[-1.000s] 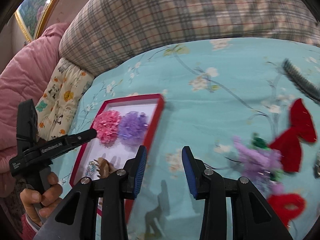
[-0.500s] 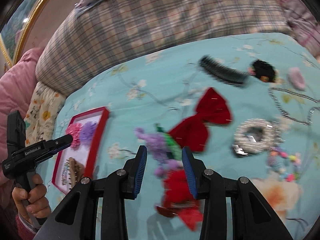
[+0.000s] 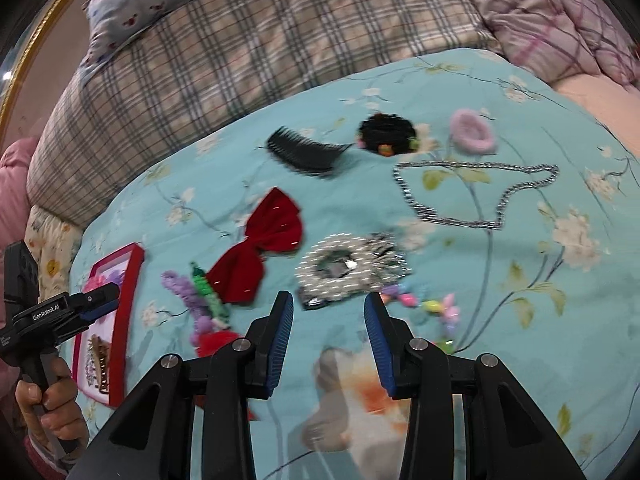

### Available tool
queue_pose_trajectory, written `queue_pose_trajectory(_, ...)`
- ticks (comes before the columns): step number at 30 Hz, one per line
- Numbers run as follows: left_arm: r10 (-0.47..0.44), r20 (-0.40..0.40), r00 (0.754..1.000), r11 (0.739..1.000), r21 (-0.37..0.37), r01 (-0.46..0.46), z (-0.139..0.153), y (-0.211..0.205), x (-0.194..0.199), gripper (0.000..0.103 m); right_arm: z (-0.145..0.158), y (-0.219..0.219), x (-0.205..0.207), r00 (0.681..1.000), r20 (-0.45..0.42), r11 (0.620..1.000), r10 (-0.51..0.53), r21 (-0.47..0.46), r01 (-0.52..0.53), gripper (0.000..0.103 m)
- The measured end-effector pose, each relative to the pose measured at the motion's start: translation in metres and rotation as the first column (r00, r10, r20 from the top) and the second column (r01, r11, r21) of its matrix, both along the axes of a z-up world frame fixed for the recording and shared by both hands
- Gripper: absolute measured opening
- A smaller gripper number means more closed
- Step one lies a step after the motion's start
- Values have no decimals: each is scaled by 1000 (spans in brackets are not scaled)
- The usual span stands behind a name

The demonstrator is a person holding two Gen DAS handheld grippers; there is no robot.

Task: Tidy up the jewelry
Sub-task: 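Grasp the pearl bracelet with the right tool while the left tool grasps the purple scrunchie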

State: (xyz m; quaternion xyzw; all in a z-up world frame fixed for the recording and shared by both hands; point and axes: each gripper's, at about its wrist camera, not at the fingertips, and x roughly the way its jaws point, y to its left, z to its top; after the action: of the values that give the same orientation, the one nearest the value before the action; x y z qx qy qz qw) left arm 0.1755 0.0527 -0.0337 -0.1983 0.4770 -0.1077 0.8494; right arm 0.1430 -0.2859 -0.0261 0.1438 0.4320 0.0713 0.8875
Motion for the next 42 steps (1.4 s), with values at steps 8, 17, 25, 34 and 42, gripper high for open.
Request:
queue_pose_trajectory(8, -20, -38, 999, 1000, -14, 20, -15, -20, 16, 45, -12, -11, 16, 1000, -23, 1000, -8, -15, 7, 40)
queue_pose_trajectory(17, -18, -65, 998, 999, -31, 16, -29, -24, 25, 45, -21, -5, 29, 999, -34, 999, -12, -36, 11, 42)
queue_pose_trajectory(25, -14, -88, 996, 996, -85, 6, -43, -25, 36, 45, -36, -3, 45, 997, -79, 996, -25, -89, 18, 46)
queue_pose_trajectory(34, -37, -97, 995, 992, -124, 25, -46, -29, 33, 45, -36, -11, 38, 997, -73, 997, -32, -69, 27, 22)
queue_pose_trajectory(42, -44, -82, 996, 993, -111, 35, -47, -36, 26, 67, -35, -12, 35, 997, -65, 999, -28, -46, 25, 0)
